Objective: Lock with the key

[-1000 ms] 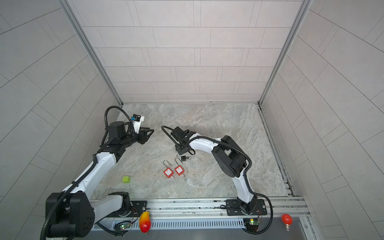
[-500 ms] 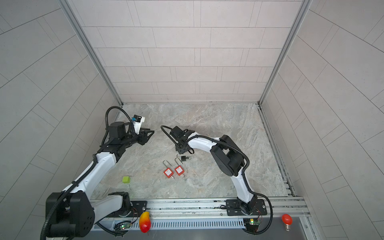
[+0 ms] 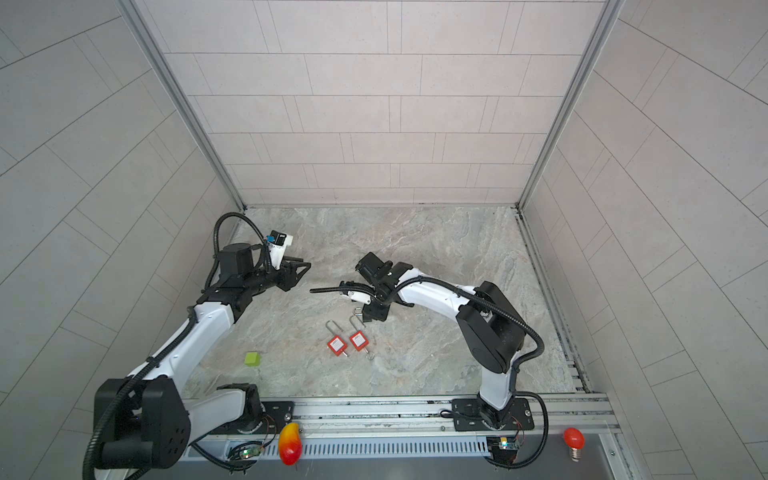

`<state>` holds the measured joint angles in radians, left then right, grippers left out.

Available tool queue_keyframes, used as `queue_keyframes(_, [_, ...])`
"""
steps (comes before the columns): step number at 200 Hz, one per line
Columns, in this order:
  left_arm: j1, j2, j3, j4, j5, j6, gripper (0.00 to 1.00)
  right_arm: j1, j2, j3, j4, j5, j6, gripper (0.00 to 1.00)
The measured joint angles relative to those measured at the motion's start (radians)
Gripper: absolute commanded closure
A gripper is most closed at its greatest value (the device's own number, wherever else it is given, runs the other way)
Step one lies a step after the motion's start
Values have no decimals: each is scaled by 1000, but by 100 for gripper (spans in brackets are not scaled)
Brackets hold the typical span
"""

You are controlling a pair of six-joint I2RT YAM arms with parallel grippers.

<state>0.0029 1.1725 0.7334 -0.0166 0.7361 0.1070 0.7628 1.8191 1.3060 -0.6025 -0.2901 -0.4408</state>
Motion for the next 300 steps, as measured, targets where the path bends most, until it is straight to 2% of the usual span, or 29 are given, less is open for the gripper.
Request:
queue_keyframes(73, [0, -22, 0, -25, -4, 33, 60, -6, 141, 76, -51, -24, -106, 53])
queue_keyframes(145, [0, -27, 0, -53, -9, 51, 59, -3, 212, 127, -74, -24, -128, 53])
queue_keyframes(180, [0, -37, 0, -56, -16, 51, 60, 2, 214, 129, -73, -16, -132, 58])
queue_keyframes(254, [1, -39, -7, -40, -22, 50, 60, 9, 212, 129, -71, -2, -143, 75])
queue_keyframes(300, [2, -39, -72, 49, -9, 63, 60, 11, 155, 74, -63, 5, -144, 79])
